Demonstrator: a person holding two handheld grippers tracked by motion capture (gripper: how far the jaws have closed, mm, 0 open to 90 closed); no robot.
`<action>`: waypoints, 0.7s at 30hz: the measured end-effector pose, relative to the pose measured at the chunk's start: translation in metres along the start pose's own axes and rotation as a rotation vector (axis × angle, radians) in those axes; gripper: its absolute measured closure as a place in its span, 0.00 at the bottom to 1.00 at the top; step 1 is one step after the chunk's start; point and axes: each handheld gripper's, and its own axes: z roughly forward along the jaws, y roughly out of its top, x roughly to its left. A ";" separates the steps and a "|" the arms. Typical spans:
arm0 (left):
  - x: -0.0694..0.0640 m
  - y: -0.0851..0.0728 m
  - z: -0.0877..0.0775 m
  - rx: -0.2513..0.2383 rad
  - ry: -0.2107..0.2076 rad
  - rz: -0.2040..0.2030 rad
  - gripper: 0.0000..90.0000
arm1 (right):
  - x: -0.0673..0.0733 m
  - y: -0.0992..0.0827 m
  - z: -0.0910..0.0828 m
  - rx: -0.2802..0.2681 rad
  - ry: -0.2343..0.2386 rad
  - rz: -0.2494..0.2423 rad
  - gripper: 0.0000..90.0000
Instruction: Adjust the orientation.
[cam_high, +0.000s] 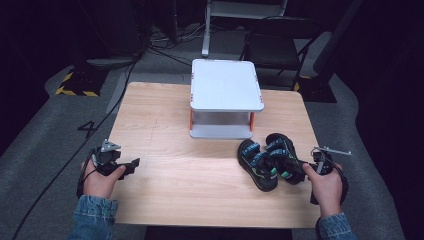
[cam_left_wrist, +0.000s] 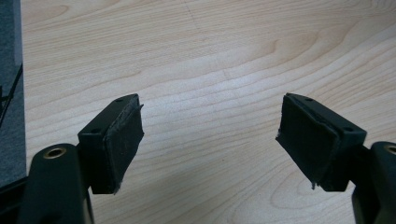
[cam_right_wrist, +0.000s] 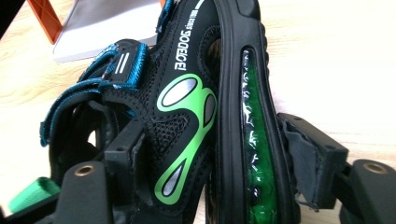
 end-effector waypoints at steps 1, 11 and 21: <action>0.000 0.000 0.000 0.001 -0.004 -0.004 0.25 | 0.000 0.000 0.000 0.000 0.004 0.005 0.33; 0.000 -0.001 0.001 0.004 -0.004 -0.004 0.25 | -0.007 0.001 0.010 -0.112 -0.245 -0.235 0.32; -0.001 -0.002 0.002 0.010 -0.002 0.002 0.25 | -0.019 -0.003 0.021 -0.116 -0.201 -0.193 0.43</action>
